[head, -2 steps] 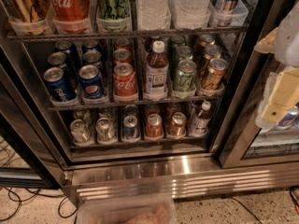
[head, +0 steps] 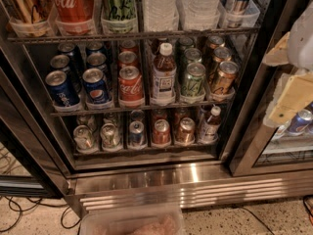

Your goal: Pick pepsi can from middle shelf of fridge

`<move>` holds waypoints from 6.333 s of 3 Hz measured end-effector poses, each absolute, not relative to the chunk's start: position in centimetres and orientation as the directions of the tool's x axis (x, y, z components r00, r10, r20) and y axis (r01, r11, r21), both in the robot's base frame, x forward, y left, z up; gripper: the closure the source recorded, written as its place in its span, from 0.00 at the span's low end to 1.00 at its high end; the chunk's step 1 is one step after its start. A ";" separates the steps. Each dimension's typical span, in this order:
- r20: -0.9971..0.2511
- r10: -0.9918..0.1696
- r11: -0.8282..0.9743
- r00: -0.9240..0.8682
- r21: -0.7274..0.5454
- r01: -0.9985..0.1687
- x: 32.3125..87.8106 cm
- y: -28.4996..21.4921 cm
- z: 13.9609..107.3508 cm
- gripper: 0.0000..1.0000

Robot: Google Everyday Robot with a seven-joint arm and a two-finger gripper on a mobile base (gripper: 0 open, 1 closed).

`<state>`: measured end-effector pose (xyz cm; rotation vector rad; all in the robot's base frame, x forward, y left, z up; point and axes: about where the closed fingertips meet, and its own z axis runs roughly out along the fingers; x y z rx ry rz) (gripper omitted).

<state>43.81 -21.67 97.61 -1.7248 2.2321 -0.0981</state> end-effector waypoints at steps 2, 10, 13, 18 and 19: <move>-0.331 -0.878 0.441 -0.346 -0.279 -0.853 43.6 -19.8 95.0 0.65; -0.837 -0.327 0.808 -0.438 -0.007 -0.590 46.9 -4.1 85.8 1.00; -0.937 -0.187 0.869 -0.294 -0.019 -0.494 49.6 -1.8 82.8 1.00; -0.992 0.005 0.901 -0.123 0.057 -0.429 48.9 2.8 81.3 1.00; -0.998 -0.024 0.888 -0.052 0.003 -0.459 50.1 6.5 79.9 1.00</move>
Offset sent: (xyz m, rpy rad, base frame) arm 0.0235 0.0332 -0.0490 0.2740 -0.2352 -0.3629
